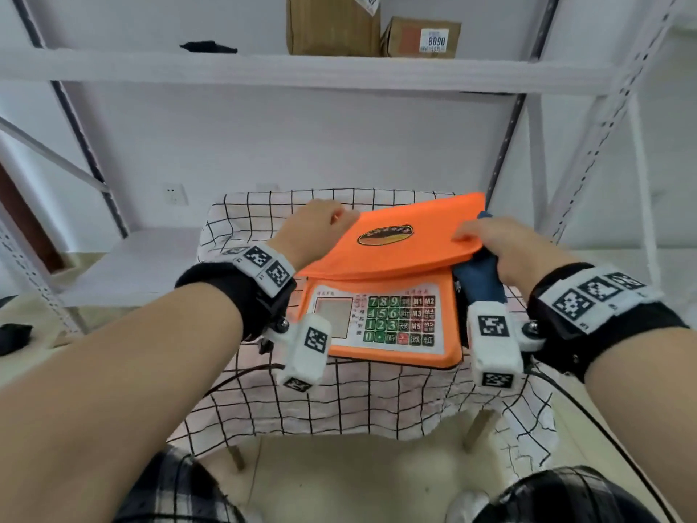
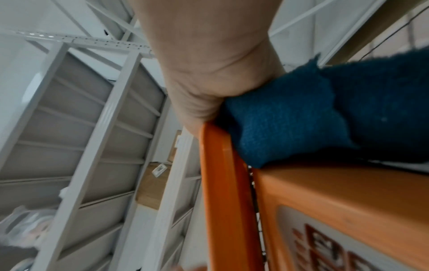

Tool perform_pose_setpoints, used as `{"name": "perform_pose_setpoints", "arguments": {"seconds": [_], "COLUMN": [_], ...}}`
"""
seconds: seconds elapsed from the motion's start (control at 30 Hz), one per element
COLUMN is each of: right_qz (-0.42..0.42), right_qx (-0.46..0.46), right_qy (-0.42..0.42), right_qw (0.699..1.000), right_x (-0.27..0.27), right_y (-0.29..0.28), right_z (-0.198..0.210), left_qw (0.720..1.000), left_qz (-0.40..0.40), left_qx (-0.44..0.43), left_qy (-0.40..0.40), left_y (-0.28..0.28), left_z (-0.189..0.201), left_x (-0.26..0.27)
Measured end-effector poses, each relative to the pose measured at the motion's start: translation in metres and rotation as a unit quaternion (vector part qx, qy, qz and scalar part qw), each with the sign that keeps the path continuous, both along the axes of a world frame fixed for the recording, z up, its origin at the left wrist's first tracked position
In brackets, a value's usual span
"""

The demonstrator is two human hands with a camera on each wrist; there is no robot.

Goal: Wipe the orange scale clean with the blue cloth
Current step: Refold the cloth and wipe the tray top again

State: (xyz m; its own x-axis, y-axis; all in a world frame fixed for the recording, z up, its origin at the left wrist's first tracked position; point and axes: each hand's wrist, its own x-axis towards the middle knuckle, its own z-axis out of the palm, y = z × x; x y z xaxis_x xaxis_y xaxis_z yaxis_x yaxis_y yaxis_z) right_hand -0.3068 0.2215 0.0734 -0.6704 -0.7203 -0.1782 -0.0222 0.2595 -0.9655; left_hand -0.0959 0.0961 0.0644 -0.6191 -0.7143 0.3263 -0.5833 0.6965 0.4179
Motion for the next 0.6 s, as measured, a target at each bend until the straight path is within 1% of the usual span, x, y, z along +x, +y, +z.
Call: {"name": "perform_pose_setpoints", "arguments": {"seconds": [0.03, 0.1, 0.17, 0.27, 0.33, 0.4, 0.43, 0.5, 0.53, 0.6], "right_qz": [-0.003, -0.009, -0.015, -0.027, -0.025, -0.022, -0.019, -0.012, -0.007, 0.012], "right_qx": [-0.004, -0.014, -0.017, -0.027, -0.047, -0.06, -0.066, -0.07, -0.062, -0.042], "right_qy": [0.0, -0.003, 0.006, 0.002, -0.02, -0.037, -0.038, -0.035, -0.027, 0.007], "right_qw": [1.0, 1.0, 1.0, 0.999, 0.998, 0.997, 0.997, 0.997, 0.998, 0.999], "right_x": [-0.003, -0.007, -0.007, -0.009, -0.008, -0.007, -0.007, -0.009, -0.01, -0.013], "right_y": [0.001, 0.001, -0.001, -0.006, -0.008, -0.008, -0.006, -0.006, -0.006, -0.01], "right_z": [-0.004, -0.009, -0.007, -0.005, -0.005, -0.007, -0.009, -0.011, -0.012, -0.014], "left_qw": [0.998, 0.981, 0.969, 0.96, 0.95, 0.939, 0.935, 0.932, 0.928, 0.924], "left_qz": [0.051, 0.139, 0.175, 0.2, 0.204, 0.201, 0.206, 0.23, 0.247, 0.246], "left_qx": [0.017, 0.085, 0.137, 0.171, 0.228, 0.278, 0.284, 0.269, 0.264, 0.262], "left_qy": [-0.035, -0.101, -0.111, -0.092, -0.056, 0.014, 0.046, 0.082, 0.094, 0.128], "left_y": [-0.012, -0.026, -0.031, -0.034, -0.036, -0.039, -0.042, -0.047, -0.049, -0.054], "left_z": [-0.011, -0.03, -0.036, -0.03, -0.032, -0.038, -0.043, -0.048, -0.049, -0.05], "left_x": [0.005, 0.007, 0.006, 0.003, 0.006, 0.011, 0.015, 0.023, 0.028, 0.037]}}
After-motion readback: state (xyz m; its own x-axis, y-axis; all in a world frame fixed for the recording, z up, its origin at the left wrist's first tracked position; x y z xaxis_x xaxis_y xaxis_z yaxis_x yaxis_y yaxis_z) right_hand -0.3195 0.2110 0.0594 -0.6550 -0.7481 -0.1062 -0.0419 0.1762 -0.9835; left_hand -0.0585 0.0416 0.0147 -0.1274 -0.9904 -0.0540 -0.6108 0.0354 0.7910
